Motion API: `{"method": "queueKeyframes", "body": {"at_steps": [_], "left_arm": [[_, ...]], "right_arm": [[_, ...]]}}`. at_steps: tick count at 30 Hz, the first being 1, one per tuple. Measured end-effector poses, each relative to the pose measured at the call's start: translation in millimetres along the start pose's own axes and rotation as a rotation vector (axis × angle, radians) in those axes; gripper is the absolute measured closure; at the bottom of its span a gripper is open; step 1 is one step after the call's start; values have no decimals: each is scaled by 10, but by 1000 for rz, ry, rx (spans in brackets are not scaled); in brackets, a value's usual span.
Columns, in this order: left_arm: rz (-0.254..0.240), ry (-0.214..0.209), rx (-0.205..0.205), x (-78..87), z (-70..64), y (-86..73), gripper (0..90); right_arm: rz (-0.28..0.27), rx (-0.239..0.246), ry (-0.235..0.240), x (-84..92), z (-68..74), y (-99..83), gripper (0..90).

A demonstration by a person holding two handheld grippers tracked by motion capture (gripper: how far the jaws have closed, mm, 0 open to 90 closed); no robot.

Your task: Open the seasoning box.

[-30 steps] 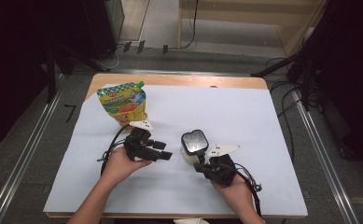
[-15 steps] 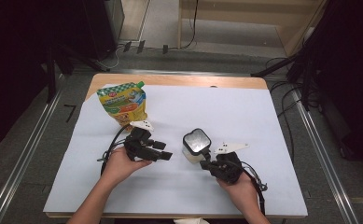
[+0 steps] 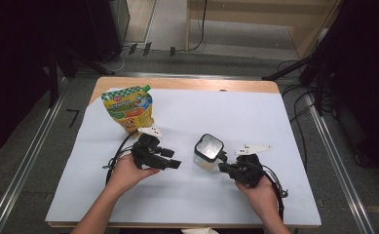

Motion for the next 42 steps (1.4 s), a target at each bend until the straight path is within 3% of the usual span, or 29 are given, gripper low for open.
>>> {"method": "queueKeyframes", "body": {"at_steps": [7, 22, 26, 32, 42], "left_arm": [[8, -7, -3, -31, -22, -5, 404], [1, -25, -25, -103, -82, 15, 371], [14, -38, -20, -124, -96, 14, 374], [-8, -51, -11, -126, -115, 58, 343], [-15, -78, -29, -170, -135, 171, 263]], "right_arm": [[-2, -30, -23, 47, -153, 23, 900], [-10, -45, -62, 51, -400, 118, 900], [-7, -50, -67, 52, -417, 123, 900], [-18, -42, -66, 121, -397, 155, 900], [-42, -34, -90, 297, -455, 219, 900]]}}
Point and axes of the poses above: each handheld gripper's, and its own axes: x roughly backward along the jaws, y roughly out of its top, z roughly to its left, the point moved 9 cm from there along -x, roughly forward along the jaws, and after that the axes turned 2 degrees about -z, right-handed, at the moved point
